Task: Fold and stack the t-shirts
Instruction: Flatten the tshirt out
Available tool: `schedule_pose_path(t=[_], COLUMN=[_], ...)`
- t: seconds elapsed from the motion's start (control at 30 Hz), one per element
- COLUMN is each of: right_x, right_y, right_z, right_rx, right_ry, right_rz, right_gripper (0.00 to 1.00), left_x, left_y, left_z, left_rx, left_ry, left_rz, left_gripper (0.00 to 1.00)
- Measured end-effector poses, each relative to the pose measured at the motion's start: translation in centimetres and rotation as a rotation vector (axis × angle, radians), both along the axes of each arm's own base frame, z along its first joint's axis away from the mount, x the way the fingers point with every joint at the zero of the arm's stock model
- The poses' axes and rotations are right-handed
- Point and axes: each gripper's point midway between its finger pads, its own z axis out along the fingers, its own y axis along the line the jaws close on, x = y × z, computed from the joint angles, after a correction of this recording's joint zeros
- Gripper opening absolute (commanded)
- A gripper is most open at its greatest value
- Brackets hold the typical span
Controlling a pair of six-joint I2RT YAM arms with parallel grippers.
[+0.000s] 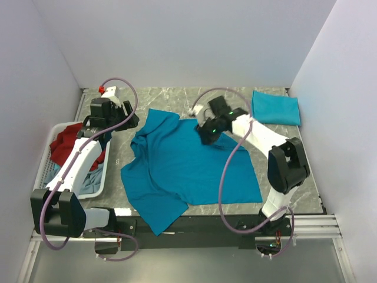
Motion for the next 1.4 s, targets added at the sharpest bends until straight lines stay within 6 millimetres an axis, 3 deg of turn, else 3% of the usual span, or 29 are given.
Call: schedule_pose_path(t=[0.07, 0.13, 0.33, 0.43, 0.67, 0.87, 1.17, 1.4], right_x=[-2.2, -1.9, 4.4, 6.1, 4.2, 3.9, 3.6, 3.8], right_y=[1.3, 0.5, -6.0, -7.2, -3.0, -0.1, 0.9, 1.1], right_z=[-0.7, -1.3, -0.8, -1.1, -4.8, -6.7, -8.8, -8.8], right_rx=[-0.011, -0.023, -0.001, 0.002, -0.041, -0.094, -0.157, -0.176], right_ry=[0.020, 0.037, 0.027, 0.027, 0.108, 0.123, 0.138, 0.126], right_rz=[0.061, 0.038, -0.199, -0.239, -0.137, -0.087, -0.076, -0.081], right_gripper=[0.45, 0.44, 0.43, 0.43, 0.43, 0.43, 0.43, 0.39], left_x=[0.0, -0.1, -0.1, -0.1, -0.1, -0.2, -0.2, -0.2], left_y=[-0.1, -0.1, -0.3, -0.4, -0.6, -0.7, -0.8, -1.0], left_z=[0.1, 0.1, 0.2, 0.2, 0.3, 0.3, 0.3, 0.4], left_rx=[-0.003, -0.004, -0.008, -0.012, -0.018, -0.021, -0.024, -0.031], left_ry=[-0.002, -0.003, -0.003, -0.004, -0.005, -0.006, -0.007, -0.007], left_rz=[-0.005, -0.007, -0.013, -0.019, -0.029, -0.035, -0.040, -0.049], left_gripper=[0.72, 0.72, 0.72, 0.72, 0.72, 0.72, 0.72, 0.72])
